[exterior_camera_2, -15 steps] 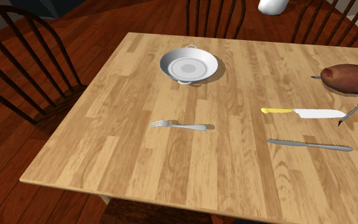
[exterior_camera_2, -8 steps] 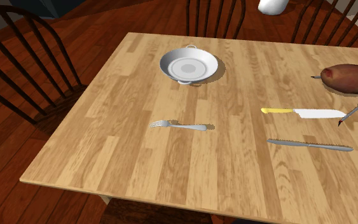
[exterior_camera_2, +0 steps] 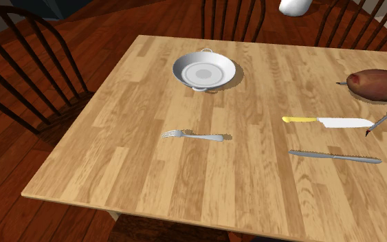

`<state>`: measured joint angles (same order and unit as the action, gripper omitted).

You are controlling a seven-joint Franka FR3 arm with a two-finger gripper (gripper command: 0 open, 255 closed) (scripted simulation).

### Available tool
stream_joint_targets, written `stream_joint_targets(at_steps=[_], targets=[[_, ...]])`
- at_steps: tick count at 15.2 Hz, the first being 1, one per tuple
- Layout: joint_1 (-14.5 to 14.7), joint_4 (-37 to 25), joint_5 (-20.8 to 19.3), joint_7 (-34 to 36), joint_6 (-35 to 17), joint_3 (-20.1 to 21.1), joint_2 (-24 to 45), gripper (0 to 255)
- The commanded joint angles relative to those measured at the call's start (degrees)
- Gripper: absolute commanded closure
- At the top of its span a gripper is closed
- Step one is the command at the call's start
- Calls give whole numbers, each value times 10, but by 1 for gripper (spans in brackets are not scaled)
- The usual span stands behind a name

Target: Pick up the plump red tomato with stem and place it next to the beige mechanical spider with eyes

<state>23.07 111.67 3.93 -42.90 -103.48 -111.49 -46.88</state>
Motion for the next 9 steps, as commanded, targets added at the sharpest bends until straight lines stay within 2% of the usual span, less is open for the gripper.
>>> stream_joint_targets(at_steps=[1,2,9], targets=[[-2,-34,-2,0,36,-1,-1,0],[-1,-51,-3,1,51,-2,-1,0],[-1,-51,-3,1,51,-2,-2,0]])
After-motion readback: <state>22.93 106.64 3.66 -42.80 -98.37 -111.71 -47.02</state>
